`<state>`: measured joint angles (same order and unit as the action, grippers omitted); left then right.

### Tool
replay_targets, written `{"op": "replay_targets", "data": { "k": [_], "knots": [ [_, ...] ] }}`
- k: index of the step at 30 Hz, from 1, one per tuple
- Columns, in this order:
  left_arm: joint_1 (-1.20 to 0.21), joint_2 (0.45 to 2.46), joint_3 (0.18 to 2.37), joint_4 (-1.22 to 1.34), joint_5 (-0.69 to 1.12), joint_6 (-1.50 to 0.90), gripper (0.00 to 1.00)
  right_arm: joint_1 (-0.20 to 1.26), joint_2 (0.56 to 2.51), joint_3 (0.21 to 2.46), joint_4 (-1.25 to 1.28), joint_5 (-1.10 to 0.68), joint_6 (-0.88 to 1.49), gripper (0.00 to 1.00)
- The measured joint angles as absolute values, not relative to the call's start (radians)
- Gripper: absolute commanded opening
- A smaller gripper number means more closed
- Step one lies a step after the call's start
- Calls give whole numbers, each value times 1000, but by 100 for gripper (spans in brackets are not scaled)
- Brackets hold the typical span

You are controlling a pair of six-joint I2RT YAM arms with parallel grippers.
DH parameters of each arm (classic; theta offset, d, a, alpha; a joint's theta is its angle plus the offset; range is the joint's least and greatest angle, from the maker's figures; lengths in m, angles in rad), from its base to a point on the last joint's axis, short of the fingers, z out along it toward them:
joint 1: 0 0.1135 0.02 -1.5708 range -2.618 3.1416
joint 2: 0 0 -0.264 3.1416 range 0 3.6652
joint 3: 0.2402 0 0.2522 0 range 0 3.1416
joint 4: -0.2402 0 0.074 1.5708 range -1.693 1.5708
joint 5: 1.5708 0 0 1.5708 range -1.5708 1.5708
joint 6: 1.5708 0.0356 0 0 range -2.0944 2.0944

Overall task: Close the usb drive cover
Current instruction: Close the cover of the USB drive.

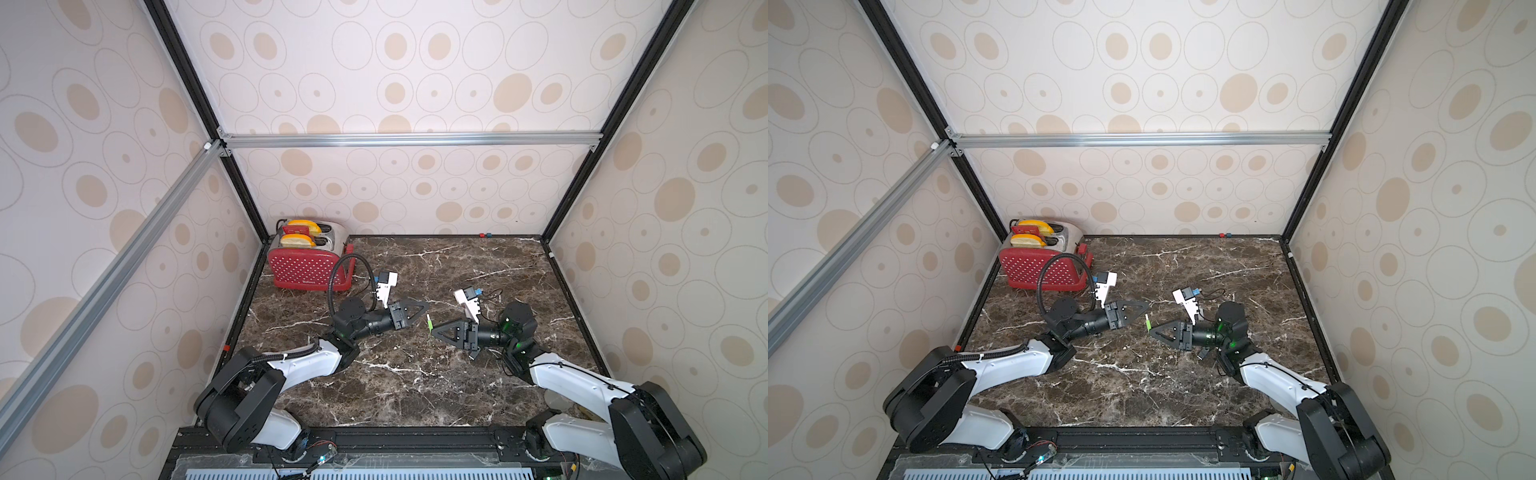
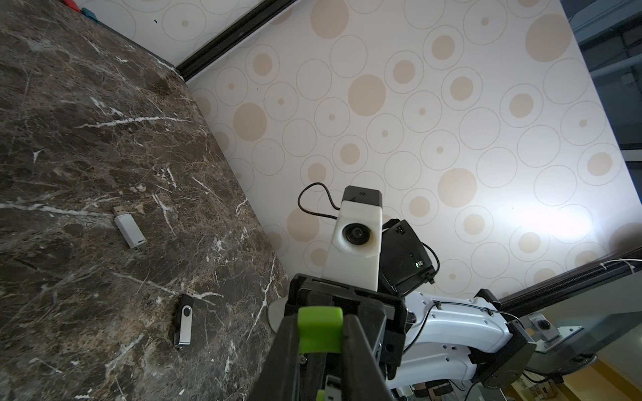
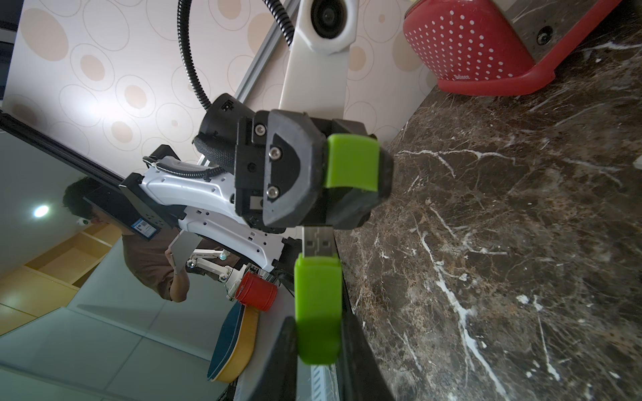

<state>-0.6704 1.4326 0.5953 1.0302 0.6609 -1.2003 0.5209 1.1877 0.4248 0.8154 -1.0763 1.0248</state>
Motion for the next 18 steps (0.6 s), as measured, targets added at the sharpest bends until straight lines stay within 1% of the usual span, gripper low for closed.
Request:
{"op": "replay_targets", "data": {
  "k": [10, 18],
  "knots": [
    [-676, 1435, 566, 1138, 661, -1236, 0, 521, 1171, 419, 815, -1075, 1025, 0],
    [-681, 1436, 547, 1167, 661, -1243, 0, 521, 1150, 418, 816, -1075, 1025, 0]
  ]
}}
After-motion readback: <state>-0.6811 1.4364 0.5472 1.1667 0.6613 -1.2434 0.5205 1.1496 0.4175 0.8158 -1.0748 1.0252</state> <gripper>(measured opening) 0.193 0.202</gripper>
